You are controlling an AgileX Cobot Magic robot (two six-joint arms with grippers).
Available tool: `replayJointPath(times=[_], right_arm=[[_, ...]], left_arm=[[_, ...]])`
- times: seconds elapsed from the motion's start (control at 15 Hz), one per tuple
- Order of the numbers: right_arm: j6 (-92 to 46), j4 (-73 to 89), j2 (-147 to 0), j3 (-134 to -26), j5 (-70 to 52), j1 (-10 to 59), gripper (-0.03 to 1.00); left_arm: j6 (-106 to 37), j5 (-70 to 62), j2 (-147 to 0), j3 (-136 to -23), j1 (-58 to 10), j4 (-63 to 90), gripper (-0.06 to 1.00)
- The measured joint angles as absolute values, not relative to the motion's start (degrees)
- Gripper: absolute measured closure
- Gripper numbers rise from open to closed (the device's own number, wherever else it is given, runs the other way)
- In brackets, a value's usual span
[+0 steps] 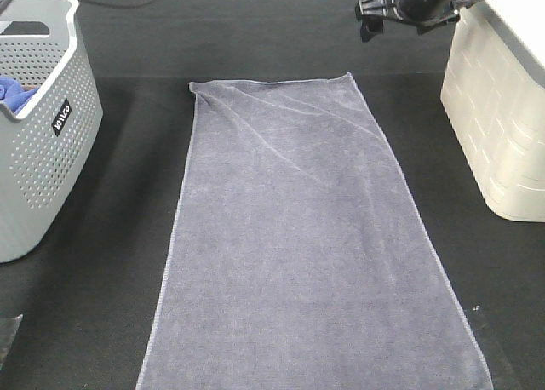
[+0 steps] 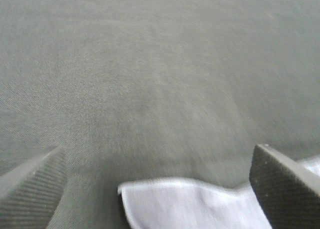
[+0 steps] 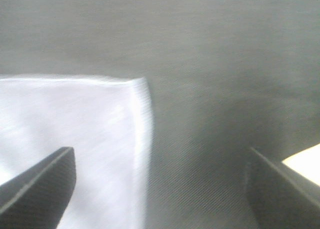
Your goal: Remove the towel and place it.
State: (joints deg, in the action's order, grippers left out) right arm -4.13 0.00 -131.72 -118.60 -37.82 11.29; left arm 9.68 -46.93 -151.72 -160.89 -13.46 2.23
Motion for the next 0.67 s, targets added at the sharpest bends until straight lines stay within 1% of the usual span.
replayJointPath(times=[0.13,0.33,0.47,0.67], right_arm=[[-7.4,4.5,-129.2,-118.7,-44.2,11.3,0.12],[-8.3,5.9,-124.6,-118.7,-55.2,11.3,0.12],[-8.4,6.0,-121.7,-118.7,-60.1,11.3,0.12],[-8.4,5.7,-117.7,-118.7,-67.9,11.3,0.12]], left_arm=[[8.2,-57.1,-151.7,-167.8,-13.9,2.3,0.00],[7.8,-68.9,-148.9,-169.3,-13.9,0.0,0.03],[6.9,-69.6,-145.1,-169.3,-13.9,0.5,0.05],[0.0,-69.6,-137.5,-169.3,-13.9,3.9,0.06]])
